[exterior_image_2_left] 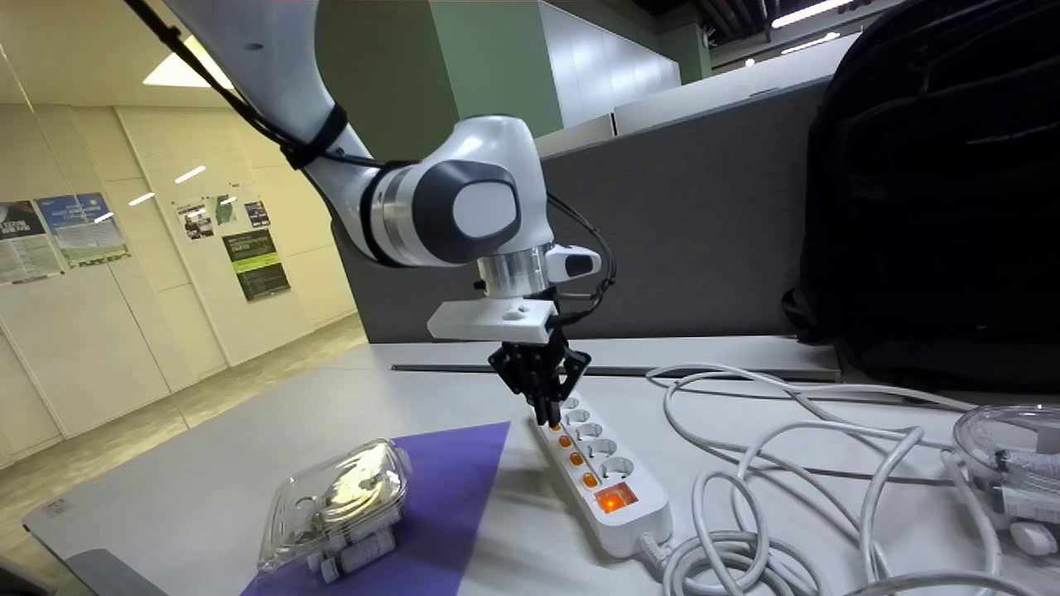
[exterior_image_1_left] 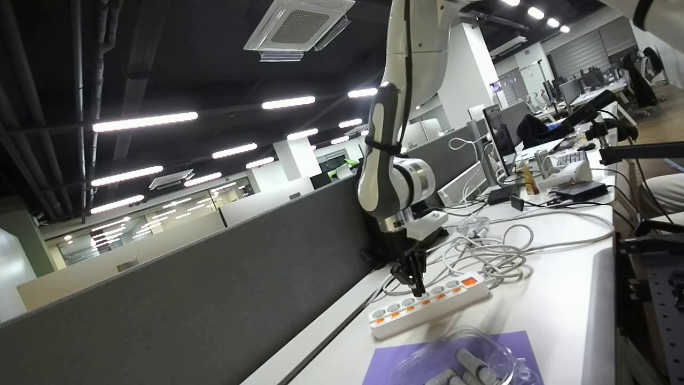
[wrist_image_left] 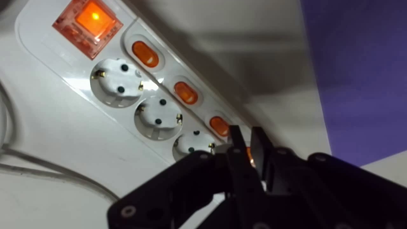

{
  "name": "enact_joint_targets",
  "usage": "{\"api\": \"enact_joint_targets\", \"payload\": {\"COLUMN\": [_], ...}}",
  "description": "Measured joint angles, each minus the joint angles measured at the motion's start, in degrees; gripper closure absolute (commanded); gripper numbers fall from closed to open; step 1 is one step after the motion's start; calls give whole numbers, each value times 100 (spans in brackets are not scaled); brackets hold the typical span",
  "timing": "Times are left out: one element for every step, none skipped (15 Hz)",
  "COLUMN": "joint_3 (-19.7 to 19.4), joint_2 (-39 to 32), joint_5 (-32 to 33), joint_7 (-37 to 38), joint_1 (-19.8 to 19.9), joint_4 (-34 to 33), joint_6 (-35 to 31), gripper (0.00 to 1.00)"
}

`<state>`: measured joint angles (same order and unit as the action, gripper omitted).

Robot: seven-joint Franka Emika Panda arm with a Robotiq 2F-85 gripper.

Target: Turn off the middle switch

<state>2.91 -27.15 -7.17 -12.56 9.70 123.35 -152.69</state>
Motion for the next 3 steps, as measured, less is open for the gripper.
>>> {"api": "enact_joint_targets", "payload": {"joint_3": [16,22,22], "joint_2": [169,348,522], "joint_5": [-91,-175,-250], "joint_7": [6,14,25], "joint_1": [-1,-3,-4], "joint_4": [112,244,386], "joint_6": [-45,-96,-150], "gripper": [47,39,33]}}
